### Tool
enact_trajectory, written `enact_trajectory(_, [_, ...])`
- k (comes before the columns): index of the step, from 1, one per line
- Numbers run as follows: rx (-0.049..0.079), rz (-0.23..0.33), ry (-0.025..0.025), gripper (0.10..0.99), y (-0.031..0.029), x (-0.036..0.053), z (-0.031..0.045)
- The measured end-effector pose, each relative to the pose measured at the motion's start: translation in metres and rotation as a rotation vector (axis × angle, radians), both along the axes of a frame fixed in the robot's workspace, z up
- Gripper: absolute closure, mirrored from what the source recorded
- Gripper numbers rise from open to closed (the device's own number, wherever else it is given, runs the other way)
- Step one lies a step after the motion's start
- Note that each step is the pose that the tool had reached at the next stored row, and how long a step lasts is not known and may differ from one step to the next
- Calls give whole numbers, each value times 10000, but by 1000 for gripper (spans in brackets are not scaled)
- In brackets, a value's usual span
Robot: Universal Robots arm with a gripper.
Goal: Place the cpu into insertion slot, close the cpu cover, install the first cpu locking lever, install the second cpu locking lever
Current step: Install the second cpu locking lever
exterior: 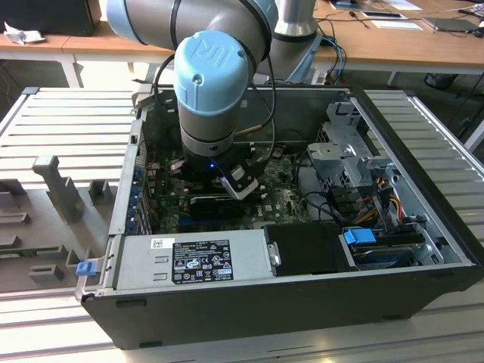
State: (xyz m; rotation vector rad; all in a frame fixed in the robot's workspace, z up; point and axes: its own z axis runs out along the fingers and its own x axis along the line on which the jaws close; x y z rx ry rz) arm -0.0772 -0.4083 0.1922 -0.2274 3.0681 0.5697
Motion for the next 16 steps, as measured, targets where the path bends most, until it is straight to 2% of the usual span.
enact_trajectory(2, [15,-1,-1,980,0,-7,11])
enact_trajectory(5, [20,-1,0,980,2,-8,174])
enact_trajectory(11, [37,-1,15,980,2,-9,339])
enact_trajectory(16, [37,-1,16,980,2,-8,350])
